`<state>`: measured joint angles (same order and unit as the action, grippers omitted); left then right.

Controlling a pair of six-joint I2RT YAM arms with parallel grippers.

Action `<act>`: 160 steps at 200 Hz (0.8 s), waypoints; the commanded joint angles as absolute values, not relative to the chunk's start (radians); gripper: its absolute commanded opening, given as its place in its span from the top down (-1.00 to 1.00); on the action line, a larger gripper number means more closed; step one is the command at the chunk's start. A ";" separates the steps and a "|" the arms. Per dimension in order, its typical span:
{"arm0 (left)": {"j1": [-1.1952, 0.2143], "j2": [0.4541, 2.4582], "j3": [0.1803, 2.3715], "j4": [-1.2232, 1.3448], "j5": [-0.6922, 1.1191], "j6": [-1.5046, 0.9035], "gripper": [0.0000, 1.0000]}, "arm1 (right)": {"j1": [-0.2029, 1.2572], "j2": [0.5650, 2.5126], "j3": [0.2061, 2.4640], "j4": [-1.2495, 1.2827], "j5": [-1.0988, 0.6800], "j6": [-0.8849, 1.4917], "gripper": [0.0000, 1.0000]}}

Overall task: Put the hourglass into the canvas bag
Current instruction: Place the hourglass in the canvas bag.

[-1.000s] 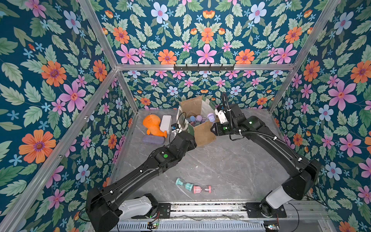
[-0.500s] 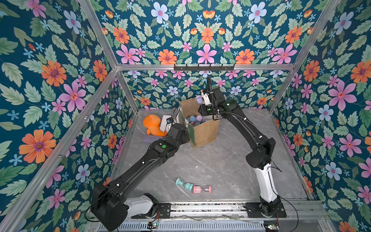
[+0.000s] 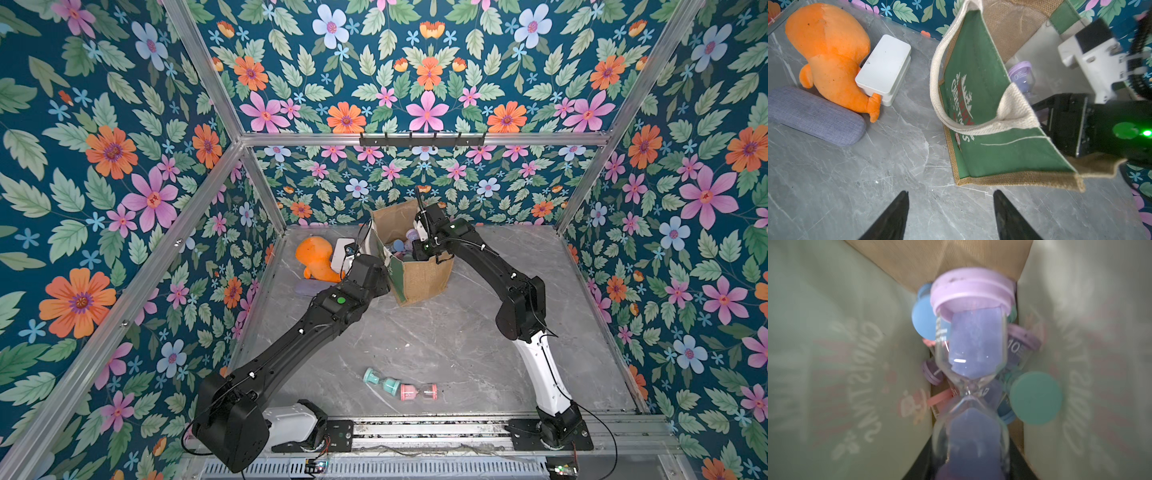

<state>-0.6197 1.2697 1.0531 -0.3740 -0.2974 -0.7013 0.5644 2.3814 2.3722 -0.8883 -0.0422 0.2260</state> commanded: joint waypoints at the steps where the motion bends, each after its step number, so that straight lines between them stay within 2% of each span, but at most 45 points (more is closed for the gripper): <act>1: -0.618 1.255 1.045 -0.354 -0.306 -0.711 -0.33 | 0.566 2.384 2.337 -0.853 -0.033 0.216 0.36; 68: -0.617 1.258 1.052 -0.350 -0.297 -0.725 -0.33 | 0.565 2.408 2.356 -0.880 0.006 0.207 0.00; 90: -0.617 1.258 1.062 -0.351 -0.295 -0.724 -0.33 | 0.565 2.386 2.361 -0.890 0.009 0.204 -0.25; 123: -0.616 1.242 1.071 -0.365 -0.303 -0.724 -0.33 | 0.566 2.314 2.355 -0.897 -0.006 0.204 -0.50; 160: -0.615 1.208 1.072 -0.387 -0.313 -0.717 -0.35 | 0.575 2.175 2.310 -0.883 -0.061 0.210 -0.62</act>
<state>-0.6170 1.2274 1.0668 -0.3676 -0.2939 -0.7265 0.5678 2.2501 2.3356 -0.8749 -0.0185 0.2256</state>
